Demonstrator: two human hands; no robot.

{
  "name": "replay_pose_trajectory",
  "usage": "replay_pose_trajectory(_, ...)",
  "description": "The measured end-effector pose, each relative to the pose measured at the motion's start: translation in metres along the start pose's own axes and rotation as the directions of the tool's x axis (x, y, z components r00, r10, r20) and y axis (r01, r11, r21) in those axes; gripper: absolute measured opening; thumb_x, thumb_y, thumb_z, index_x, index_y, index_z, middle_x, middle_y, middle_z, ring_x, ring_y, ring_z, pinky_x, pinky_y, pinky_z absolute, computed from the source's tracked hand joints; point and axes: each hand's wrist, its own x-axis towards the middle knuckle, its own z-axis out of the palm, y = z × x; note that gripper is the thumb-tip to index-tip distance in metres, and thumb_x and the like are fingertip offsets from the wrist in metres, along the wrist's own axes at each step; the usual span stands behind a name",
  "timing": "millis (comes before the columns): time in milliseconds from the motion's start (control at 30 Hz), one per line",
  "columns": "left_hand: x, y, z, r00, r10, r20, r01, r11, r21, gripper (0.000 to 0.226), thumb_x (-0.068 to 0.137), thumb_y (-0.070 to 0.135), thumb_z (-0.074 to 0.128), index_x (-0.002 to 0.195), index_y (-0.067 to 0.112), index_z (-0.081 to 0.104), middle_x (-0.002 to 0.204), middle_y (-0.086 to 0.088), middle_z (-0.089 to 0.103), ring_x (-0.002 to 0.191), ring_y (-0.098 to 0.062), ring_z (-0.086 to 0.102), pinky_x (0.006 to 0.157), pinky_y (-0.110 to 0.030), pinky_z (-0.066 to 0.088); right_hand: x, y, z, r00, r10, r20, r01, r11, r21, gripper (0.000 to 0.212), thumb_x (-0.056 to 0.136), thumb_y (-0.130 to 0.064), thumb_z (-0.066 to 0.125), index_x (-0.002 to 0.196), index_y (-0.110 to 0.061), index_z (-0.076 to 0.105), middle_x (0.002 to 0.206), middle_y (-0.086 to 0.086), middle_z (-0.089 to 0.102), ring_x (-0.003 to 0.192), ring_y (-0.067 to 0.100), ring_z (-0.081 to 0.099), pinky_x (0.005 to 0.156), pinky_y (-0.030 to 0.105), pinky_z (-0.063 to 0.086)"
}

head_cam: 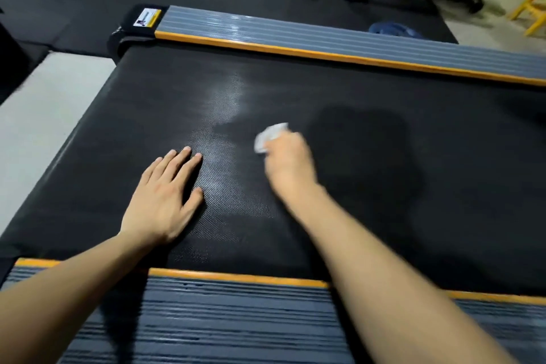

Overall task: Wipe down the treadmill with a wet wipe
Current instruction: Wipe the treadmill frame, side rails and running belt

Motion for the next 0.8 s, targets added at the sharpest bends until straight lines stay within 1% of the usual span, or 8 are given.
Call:
replay_pose_trajectory(133, 0.000, -0.004, 0.000, 1.000, 0.010, 0.002, -0.010, 1.000, -0.005, 0.068, 0.097, 0.052, 0.029, 0.158, 0.023, 0.034, 0.165, -0.005, 0.032, 0.153, -0.026, 0.024, 0.127, -0.040, 0.013, -0.028, -0.046, -0.007, 0.925, -0.341, 0.166, 0.333, 0.940, 0.074, 0.025, 0.091, -0.003, 0.050, 0.103, -0.018, 0.067, 0.111, 0.007, 0.057, 0.094, 0.026, 0.054, 0.073, 0.033, 0.044)
replay_pose_trajectory(233, 0.000, -0.003, 0.000, 1.000, 0.009, 0.005, -0.009, 1.000, -0.008, 0.068, 0.096, 0.051, 0.030, 0.157, 0.022, 0.035, 0.164, -0.006, 0.032, 0.153, -0.028, 0.025, 0.126, -0.041, 0.014, -0.030, 0.045, -0.040, 0.994, -0.081, 0.072, 0.086, 0.994, -0.064, 0.023, 0.095, -0.008, 0.050, 0.102, -0.015, 0.071, 0.106, 0.010, 0.063, 0.098, 0.030, 0.059, 0.080, 0.035, 0.049)
replay_pose_trajectory(333, 0.000, -0.002, 0.001, 1.000, -0.002, 0.012, 0.002, 1.000, 0.008, 0.068, 0.096, 0.051, 0.029, 0.158, 0.022, 0.033, 0.165, -0.006, 0.031, 0.153, -0.028, 0.023, 0.126, -0.043, 0.014, -0.046, 0.137, -0.069, 0.974, 0.201, -0.102, -0.212, 0.970, -0.115, 0.023, 0.090, -0.006, 0.052, 0.092, -0.014, 0.073, 0.105, 0.012, 0.065, 0.099, 0.035, 0.061, 0.080, 0.037, 0.051)
replay_pose_trajectory(433, 0.000, 0.001, 0.000, 1.000, -0.012, 0.021, 0.012, 1.000, 0.004, 0.068, 0.096, 0.050, 0.028, 0.158, 0.023, 0.032, 0.165, -0.006, 0.030, 0.154, -0.027, 0.022, 0.126, -0.042, 0.013, -0.043, 0.118, -0.055, 0.939, 0.293, -0.181, -0.302, 0.953, -0.021, 0.023, 0.081, -0.008, 0.052, 0.085, -0.017, 0.072, 0.105, 0.005, 0.069, 0.097, 0.030, 0.066, 0.079, 0.034, 0.054)
replay_pose_trajectory(567, 0.000, -0.001, -0.001, 1.000, -0.002, 0.024, 0.002, 1.000, -0.021, 0.069, 0.096, 0.052, 0.028, 0.158, 0.022, 0.032, 0.165, -0.007, 0.030, 0.154, -0.028, 0.022, 0.126, -0.041, 0.012, -0.047, -0.036, 0.007, 0.998, -0.057, 0.021, 0.055, 0.993, 0.104, 0.025, 0.080, -0.014, 0.052, 0.096, -0.016, 0.072, 0.095, 0.004, 0.069, 0.084, 0.027, 0.067, 0.063, 0.027, 0.046)
replay_pose_trajectory(667, -0.001, -0.004, -0.002, 0.999, 0.021, 0.028, -0.020, 0.999, -0.034, 0.069, 0.098, 0.052, 0.026, 0.159, 0.021, 0.032, 0.165, -0.007, 0.029, 0.154, -0.030, 0.022, 0.126, -0.041, 0.012, -0.065, -0.075, 0.012, 0.917, -0.389, 0.086, 0.374, 0.916, 0.146, 0.020, 0.085, -0.008, 0.054, 0.091, -0.017, 0.071, 0.097, 0.007, 0.063, 0.081, 0.028, 0.060, 0.064, 0.032, 0.045)
replay_pose_trajectory(733, 0.000, -0.004, -0.003, 0.999, 0.025, 0.041, -0.024, 0.999, -0.032, 0.068, 0.098, 0.049, 0.025, 0.159, 0.021, 0.031, 0.165, -0.008, 0.029, 0.153, -0.030, 0.022, 0.126, -0.042, 0.012, -0.062, -0.022, -0.008, 0.945, -0.325, 0.040, 0.318, 0.939, 0.128, 0.024, 0.088, -0.018, 0.048, 0.089, -0.018, 0.072, 0.096, 0.002, 0.068, 0.088, 0.021, 0.064, 0.074, 0.030, 0.051)
replay_pose_trajectory(800, 0.001, -0.003, -0.003, 0.999, 0.020, 0.041, -0.019, 0.999, -0.029, 0.066, 0.098, 0.047, 0.025, 0.158, 0.021, 0.032, 0.165, -0.008, 0.030, 0.153, -0.031, 0.023, 0.126, -0.043, 0.013, -0.062, 0.058, -0.032, 0.988, -0.105, -0.110, 0.111, 0.992, 0.055, 0.021, 0.085, -0.019, 0.053, 0.087, -0.018, 0.074, 0.095, -0.003, 0.072, 0.090, 0.007, 0.064, 0.082, 0.028, 0.051)
